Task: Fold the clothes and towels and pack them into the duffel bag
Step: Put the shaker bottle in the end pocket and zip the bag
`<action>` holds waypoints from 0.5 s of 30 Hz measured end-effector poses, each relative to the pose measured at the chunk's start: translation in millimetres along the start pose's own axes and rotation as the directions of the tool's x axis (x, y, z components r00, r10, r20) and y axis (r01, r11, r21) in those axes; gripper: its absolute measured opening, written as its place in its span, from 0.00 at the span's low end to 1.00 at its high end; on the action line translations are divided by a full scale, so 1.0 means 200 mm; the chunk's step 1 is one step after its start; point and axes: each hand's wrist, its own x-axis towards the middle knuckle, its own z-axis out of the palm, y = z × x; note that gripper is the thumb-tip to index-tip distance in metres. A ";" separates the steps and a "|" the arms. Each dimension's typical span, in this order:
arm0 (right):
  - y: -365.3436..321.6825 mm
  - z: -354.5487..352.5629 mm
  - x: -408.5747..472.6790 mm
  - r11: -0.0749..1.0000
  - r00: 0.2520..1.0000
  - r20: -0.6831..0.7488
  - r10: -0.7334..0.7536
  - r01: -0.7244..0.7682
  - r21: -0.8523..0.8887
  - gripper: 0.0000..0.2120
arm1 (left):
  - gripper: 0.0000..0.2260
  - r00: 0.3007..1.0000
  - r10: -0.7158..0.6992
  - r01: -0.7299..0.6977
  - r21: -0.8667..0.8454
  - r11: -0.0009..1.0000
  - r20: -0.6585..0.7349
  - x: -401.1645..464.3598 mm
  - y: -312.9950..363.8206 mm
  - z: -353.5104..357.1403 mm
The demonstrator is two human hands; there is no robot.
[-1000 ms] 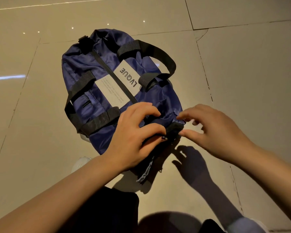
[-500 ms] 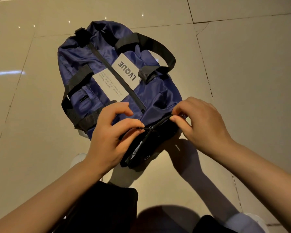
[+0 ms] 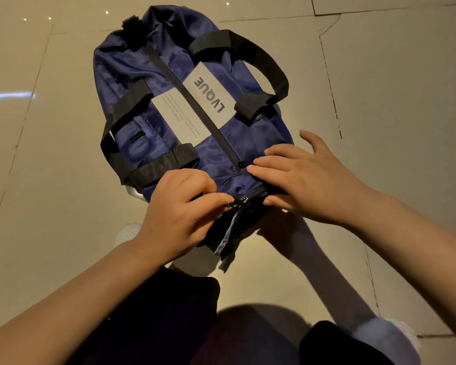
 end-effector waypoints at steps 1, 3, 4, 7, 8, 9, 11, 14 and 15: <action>-0.01 0.01 0.00 1.000 1.000 -0.024 0.002 -0.002 0.005 0.27 | 0.06 1.000 -0.008 0.008 -0.008 1.000 0.005 0.00 0.00 0.00; -0.06 0.03 0.01 1.000 0.997 -0.076 -0.030 0.030 0.003 0.22 | 0.06 1.000 -0.018 0.019 -0.024 1.000 0.018 0.00 0.00 0.01; -0.07 0.04 0.01 0.998 0.993 -0.104 -0.060 0.060 -0.006 0.18 | 0.06 0.999 -0.020 0.021 -0.026 0.999 0.024 -0.01 0.00 0.00; -0.09 0.07 -0.01 0.996 0.985 -0.148 -0.086 0.082 -0.035 0.15 | 0.09 0.998 0.002 -0.002 -0.004 1.000 0.067 -0.02 0.01 -0.01; -0.08 0.08 -0.01 0.996 0.986 -0.146 -0.076 0.069 -0.051 0.15 | 0.10 0.996 0.015 -0.016 0.009 1.000 0.088 -0.02 0.01 -0.01; -0.08 0.09 -0.01 0.996 0.988 -0.138 -0.069 0.061 -0.065 0.15 | 0.10 0.994 0.019 -0.021 0.019 1.000 0.107 -0.02 0.01 0.00; -0.07 0.09 0.00 0.998 0.992 -0.123 -0.042 0.036 -0.058 0.14 | 0.10 0.991 -0.021 0.020 0.009 1.000 0.132 -0.03 0.02 0.01; -0.06 0.04 0.01 1.000 0.985 -0.172 0.019 -0.017 0.013 0.16 | 0.13 0.971 -0.185 0.201 -0.100 0.975 0.149 -0.03 0.05 0.01; -0.06 0.02 0.01 0.999 0.980 -0.199 0.027 -0.022 0.028 0.16 | 0.15 0.954 -0.259 0.281 -0.146 0.949 0.150 -0.02 0.07 0.00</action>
